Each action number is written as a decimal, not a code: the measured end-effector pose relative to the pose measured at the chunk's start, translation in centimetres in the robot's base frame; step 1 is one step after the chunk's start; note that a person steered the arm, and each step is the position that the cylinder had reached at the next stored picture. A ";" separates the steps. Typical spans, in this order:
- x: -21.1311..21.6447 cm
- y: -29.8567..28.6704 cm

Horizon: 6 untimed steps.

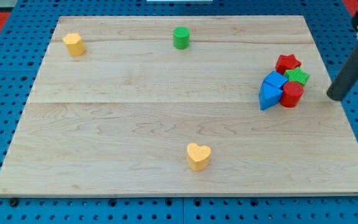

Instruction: Separate the green star and blue cube from the group of blocks

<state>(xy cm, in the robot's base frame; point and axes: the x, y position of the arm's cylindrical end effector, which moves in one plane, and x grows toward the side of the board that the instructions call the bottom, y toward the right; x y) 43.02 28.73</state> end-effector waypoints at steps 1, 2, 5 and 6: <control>-1.3 -0.2; -3.2 -2.1; -3.3 -7.0; -3.3 -10.0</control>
